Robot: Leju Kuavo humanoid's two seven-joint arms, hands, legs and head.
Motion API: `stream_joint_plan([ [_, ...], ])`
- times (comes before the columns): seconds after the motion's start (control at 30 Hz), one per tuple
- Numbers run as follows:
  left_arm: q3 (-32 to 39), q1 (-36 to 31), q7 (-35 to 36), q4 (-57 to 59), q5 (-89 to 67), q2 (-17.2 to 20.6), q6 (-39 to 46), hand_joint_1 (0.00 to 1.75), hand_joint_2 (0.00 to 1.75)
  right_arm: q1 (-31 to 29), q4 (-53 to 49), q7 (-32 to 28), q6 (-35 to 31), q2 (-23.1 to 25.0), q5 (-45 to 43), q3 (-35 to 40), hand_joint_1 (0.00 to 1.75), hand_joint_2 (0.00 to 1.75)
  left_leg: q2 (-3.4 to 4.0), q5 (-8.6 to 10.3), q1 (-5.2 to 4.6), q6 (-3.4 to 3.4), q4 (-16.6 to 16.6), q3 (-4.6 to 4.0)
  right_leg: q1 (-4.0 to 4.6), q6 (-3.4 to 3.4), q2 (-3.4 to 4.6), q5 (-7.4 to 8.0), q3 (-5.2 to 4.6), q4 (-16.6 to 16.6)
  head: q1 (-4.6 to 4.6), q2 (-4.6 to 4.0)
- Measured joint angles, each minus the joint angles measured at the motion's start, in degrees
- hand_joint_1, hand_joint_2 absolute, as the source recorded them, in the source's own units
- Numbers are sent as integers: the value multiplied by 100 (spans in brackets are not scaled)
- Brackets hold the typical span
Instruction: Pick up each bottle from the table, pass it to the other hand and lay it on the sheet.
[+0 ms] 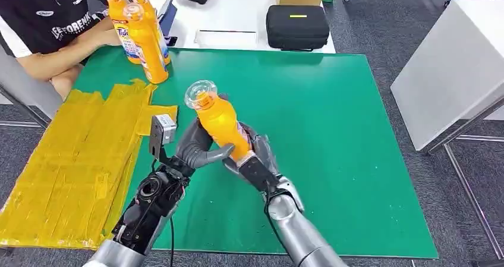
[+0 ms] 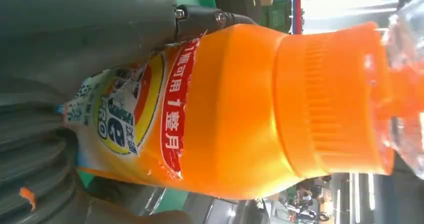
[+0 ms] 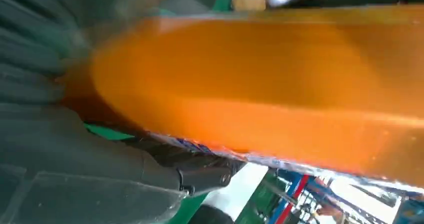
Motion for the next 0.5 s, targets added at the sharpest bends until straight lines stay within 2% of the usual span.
stream_joint_plan([
  [0.5, 0, -67, -28, 168, 33, 7, 2, 0, 175, 35, -114, 13, 68, -2, -46, 389, 175, 175, 0, 1, 0, 0, 0, 0, 0, 1, 1, 1, 1, 0, 0, 0],
])
